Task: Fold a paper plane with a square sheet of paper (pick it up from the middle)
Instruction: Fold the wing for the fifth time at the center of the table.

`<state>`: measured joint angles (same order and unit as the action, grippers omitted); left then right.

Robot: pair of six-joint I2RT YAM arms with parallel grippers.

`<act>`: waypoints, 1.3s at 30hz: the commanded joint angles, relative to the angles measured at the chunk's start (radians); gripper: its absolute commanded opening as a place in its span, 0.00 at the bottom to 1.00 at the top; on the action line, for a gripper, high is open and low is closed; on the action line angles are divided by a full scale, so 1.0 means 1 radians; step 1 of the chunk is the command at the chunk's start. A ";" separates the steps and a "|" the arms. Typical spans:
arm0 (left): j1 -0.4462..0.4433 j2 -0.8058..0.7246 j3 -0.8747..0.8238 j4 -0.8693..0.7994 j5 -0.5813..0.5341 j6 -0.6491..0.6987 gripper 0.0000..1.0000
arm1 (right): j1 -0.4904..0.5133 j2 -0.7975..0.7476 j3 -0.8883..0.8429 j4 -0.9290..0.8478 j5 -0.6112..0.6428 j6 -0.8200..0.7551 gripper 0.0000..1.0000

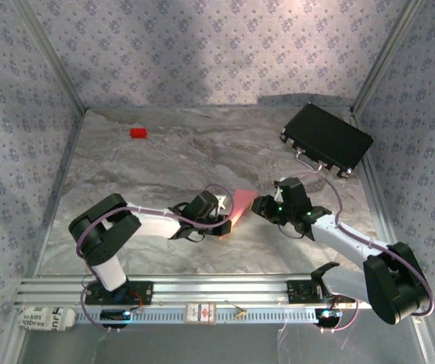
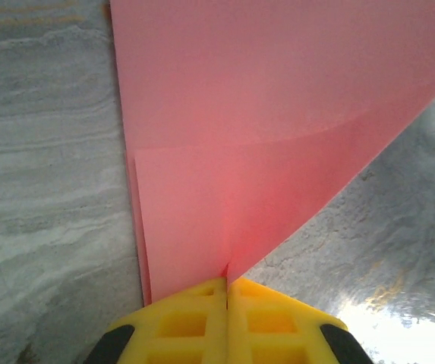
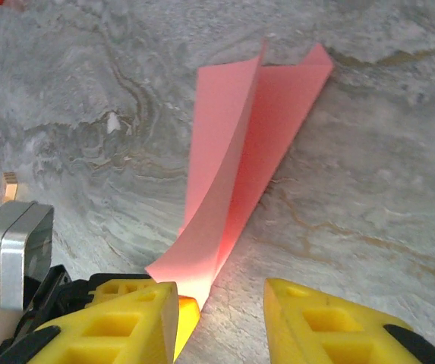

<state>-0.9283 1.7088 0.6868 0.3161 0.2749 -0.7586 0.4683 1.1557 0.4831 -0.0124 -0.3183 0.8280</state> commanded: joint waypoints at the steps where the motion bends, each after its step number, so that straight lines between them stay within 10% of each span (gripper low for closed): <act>1: 0.012 0.007 -0.005 0.085 0.091 -0.050 0.03 | 0.015 0.009 -0.018 0.062 -0.012 -0.069 0.34; 39: 0.019 0.097 -0.051 0.346 0.185 -0.230 0.02 | -0.018 0.104 -0.050 0.195 -0.165 -0.034 0.22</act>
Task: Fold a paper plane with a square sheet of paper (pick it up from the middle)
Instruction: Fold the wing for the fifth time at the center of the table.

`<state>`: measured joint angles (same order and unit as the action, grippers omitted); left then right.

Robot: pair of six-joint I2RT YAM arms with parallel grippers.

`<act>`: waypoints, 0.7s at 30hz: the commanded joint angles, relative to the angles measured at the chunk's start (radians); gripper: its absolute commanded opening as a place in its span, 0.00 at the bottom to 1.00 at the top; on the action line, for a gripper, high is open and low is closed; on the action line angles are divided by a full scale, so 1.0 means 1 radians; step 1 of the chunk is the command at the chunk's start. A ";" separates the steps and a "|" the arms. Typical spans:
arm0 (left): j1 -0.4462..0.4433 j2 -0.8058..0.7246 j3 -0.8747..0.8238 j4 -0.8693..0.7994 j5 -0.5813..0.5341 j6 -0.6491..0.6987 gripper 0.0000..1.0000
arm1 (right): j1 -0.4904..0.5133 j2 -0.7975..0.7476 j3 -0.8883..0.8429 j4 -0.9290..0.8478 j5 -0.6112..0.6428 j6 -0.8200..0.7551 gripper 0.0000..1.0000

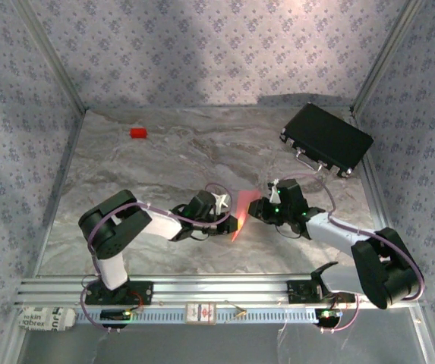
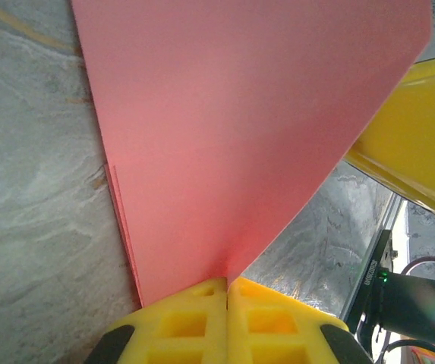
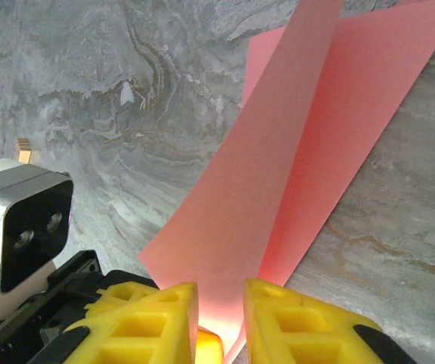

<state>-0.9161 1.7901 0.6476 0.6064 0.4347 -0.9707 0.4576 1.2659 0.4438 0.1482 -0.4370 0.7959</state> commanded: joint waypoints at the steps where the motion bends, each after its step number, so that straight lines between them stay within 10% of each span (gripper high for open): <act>1: 0.006 0.018 -0.012 0.061 0.025 -0.020 0.02 | -0.007 0.001 -0.010 0.043 -0.058 0.000 0.20; 13: 0.008 0.049 -0.017 0.110 0.045 -0.051 0.02 | 0.004 0.036 0.032 0.032 -0.089 -0.017 0.12; 21: 0.006 -0.049 0.008 -0.105 -0.031 0.118 0.04 | -0.066 -0.136 0.117 -0.363 0.109 0.025 0.55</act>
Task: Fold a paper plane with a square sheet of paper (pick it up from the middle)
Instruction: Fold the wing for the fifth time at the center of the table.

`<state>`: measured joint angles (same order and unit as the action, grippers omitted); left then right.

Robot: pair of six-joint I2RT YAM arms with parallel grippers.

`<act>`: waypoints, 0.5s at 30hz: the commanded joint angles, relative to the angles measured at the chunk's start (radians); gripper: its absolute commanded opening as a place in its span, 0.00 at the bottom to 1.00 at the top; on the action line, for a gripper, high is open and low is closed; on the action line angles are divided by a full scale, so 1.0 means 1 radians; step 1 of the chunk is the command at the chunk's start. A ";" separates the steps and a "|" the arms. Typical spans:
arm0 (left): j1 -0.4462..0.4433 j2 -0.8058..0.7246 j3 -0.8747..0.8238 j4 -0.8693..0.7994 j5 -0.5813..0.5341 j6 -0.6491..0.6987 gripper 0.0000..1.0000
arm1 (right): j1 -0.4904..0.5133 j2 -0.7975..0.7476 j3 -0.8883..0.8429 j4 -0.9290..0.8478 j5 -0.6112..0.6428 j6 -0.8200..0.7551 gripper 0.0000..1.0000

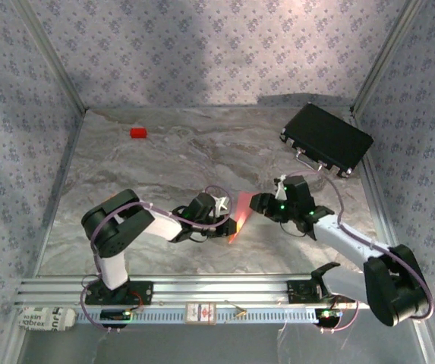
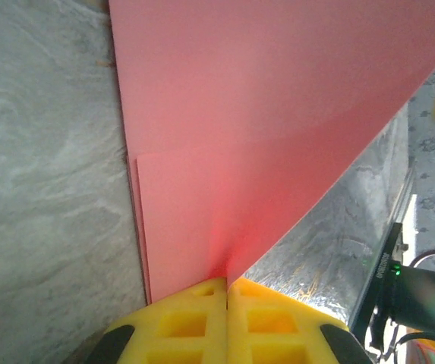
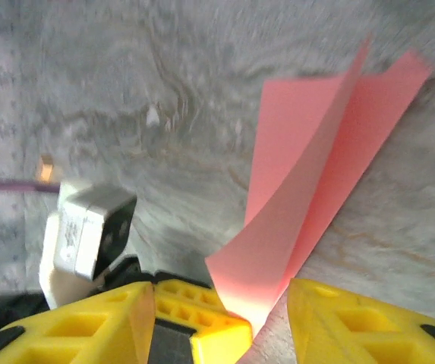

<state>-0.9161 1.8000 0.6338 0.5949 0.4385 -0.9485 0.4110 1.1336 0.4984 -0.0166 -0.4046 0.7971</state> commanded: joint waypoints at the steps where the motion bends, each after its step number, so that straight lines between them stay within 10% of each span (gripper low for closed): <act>1: 0.004 -0.067 0.031 -0.122 -0.044 0.121 0.04 | -0.022 0.014 0.082 -0.225 0.075 0.044 0.55; 15: -0.078 -0.103 0.200 -0.525 -0.249 0.379 0.06 | 0.039 0.278 0.267 -0.314 0.039 0.162 0.60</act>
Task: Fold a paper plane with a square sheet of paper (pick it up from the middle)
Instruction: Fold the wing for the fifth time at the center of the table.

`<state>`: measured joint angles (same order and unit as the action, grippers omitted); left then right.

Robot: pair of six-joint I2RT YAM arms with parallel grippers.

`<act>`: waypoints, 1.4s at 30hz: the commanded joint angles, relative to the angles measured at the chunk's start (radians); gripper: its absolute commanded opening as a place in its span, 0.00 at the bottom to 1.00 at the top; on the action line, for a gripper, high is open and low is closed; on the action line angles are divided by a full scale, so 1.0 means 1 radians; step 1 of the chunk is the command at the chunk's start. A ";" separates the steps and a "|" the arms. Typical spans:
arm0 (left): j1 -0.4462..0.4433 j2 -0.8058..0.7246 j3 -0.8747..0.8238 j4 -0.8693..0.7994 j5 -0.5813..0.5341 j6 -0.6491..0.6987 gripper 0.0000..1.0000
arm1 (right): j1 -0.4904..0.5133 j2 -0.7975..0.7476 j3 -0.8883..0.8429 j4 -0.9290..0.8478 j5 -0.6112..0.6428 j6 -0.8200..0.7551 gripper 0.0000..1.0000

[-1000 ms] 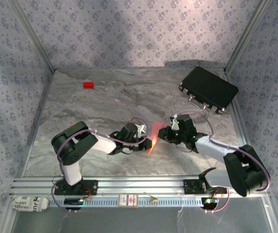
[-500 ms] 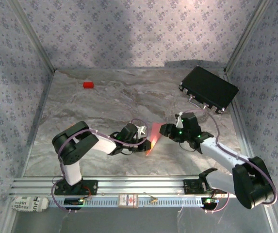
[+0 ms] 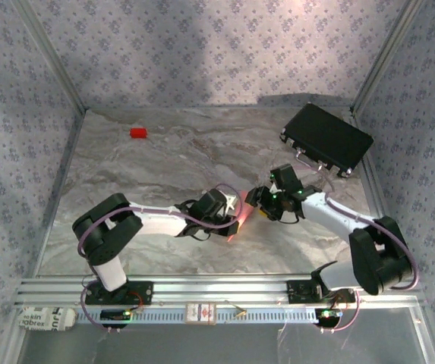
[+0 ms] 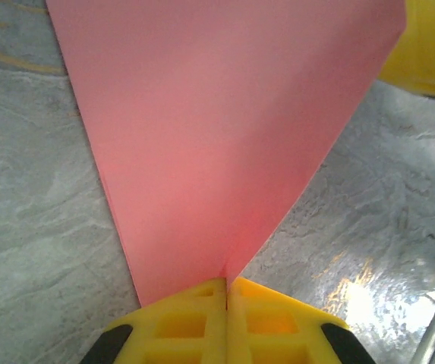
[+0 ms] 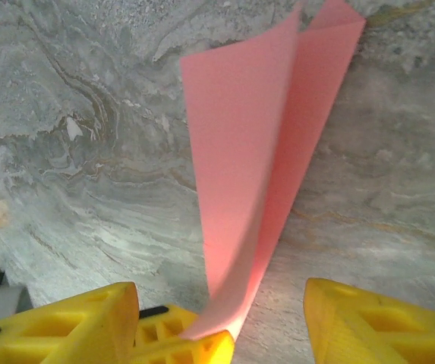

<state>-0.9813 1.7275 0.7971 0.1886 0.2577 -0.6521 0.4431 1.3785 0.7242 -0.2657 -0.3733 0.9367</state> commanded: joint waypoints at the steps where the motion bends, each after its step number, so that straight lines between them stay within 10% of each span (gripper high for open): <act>1: -0.015 -0.032 0.042 -0.130 -0.077 0.087 0.06 | 0.013 0.047 0.049 -0.074 0.013 0.023 0.57; 22: -0.086 -0.023 0.162 -0.342 -0.238 0.262 0.13 | 0.025 0.086 0.049 -0.050 -0.017 0.022 0.09; 42: -0.195 -0.008 0.192 -0.396 -0.498 0.344 0.36 | -0.010 0.056 -0.025 0.064 -0.078 0.093 0.03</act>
<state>-1.1667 1.7077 0.9607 -0.1841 -0.1684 -0.3298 0.4400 1.4567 0.7147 -0.2176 -0.4294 1.0073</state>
